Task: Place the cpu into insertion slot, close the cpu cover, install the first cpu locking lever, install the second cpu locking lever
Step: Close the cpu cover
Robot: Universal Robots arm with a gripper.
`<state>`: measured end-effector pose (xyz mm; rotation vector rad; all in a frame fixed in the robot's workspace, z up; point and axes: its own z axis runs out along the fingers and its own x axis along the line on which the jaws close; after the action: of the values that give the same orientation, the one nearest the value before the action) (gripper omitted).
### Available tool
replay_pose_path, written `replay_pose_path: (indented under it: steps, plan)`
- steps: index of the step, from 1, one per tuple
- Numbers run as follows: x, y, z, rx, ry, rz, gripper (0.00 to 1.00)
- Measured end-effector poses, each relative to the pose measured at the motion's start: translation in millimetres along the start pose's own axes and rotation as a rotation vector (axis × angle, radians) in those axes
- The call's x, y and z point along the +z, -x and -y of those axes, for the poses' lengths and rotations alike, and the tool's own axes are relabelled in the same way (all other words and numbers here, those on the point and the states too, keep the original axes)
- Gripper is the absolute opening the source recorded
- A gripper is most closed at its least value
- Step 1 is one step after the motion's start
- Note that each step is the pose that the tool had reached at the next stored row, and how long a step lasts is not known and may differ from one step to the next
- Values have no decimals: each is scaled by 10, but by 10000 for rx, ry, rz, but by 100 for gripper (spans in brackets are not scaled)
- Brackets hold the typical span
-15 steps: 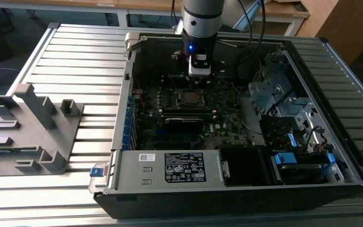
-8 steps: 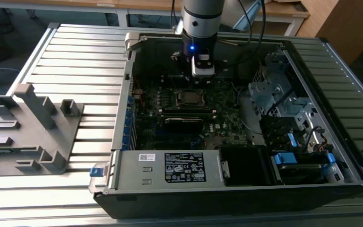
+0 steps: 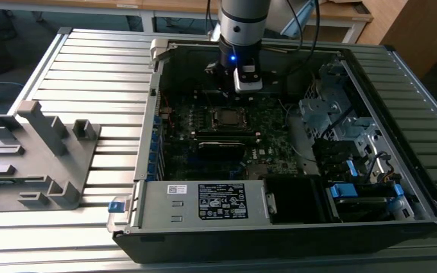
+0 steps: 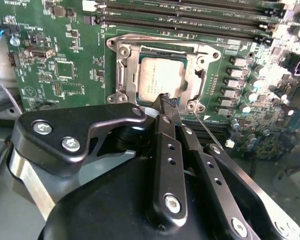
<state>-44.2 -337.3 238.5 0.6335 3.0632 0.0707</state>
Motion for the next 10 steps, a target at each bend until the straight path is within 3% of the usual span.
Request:
replay_pose_path:
  steps: [10]
  plan:
    - [2,0,0,-1068,3,-50,10]
